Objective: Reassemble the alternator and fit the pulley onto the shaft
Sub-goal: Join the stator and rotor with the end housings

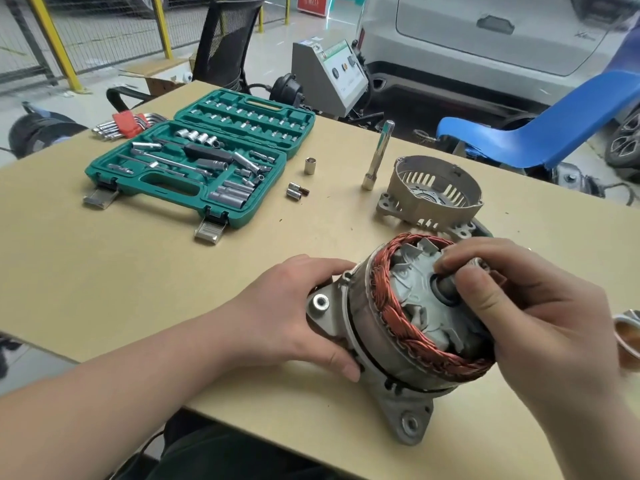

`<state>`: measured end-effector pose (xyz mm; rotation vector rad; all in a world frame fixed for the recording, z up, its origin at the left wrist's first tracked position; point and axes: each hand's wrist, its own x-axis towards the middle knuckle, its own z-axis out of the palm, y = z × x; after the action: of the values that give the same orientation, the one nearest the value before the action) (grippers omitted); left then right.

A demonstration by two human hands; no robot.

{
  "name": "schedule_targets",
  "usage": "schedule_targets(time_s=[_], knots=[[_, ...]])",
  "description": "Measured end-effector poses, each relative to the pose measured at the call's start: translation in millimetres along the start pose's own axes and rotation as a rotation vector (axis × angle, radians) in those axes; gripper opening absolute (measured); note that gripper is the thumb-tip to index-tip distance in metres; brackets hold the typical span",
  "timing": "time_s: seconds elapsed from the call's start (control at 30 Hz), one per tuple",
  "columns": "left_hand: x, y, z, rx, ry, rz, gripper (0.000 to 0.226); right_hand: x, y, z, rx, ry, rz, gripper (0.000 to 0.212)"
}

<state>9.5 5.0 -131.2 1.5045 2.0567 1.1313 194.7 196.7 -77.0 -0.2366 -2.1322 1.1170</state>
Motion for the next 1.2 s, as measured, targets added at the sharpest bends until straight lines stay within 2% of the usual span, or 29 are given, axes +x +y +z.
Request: schedule_targets(time_s=[0.13, 0.23, 0.33, 0.4, 0.5, 0.57, 0.73, 0.87, 0.97, 1.2], knots=[[4.2, 2.1, -2.3, 0.008, -0.059, 0.027, 0.103, -4.0, 1.8, -1.1, -0.101, -0.001, -0.071, 0.017], [5.3, 3.4, -0.6, 0.014, -0.054, 0.083, 0.103, -19.8, 5.9, -6.0, -0.12, -0.015, -0.032, 0.041], [6.1, -0.4, 0.7, 0.011, -0.048, 0.098, 0.104, -42.4, 10.4, -8.6, 0.017, 0.012, 0.092, 0.068], [5.7, -4.0, 0.9, 0.001, -0.056, 0.085, 0.107, -57.9, 13.2, -5.3, 0.132, 0.103, 0.186, 0.075], [6.0, -6.4, 0.8, 0.009, -0.06, 0.054, 0.111, -76.4, 21.0, 4.5, 0.319, 0.193, 0.444, 0.082], [8.3, -6.8, -0.1, 0.017, -0.078, 0.045, 0.11, -80.4, 24.3, 10.7, 0.347, 0.162, 0.528, 0.079], [13.2, -4.6, 1.5, -0.129, -0.177, 0.13, 0.119, -75.5, 17.6, 31.2, 0.428, 0.178, 0.539, 0.069], [14.9, -8.2, 4.4, -0.155, -0.139, 0.153, 0.119, -68.5, 8.0, 50.0, 0.436, 0.352, 0.573, 0.069], [14.3, -12.0, 2.8, -0.155, -0.129, 0.17, 0.119, -63.1, 1.9, 56.6, 0.458, 0.447, 0.557, 0.057], [12.6, -16.4, -1.5, -0.211, -0.071, 0.143, 0.11, -41.4, 3.6, 55.0, 0.573, 0.417, 0.625, 0.038]])
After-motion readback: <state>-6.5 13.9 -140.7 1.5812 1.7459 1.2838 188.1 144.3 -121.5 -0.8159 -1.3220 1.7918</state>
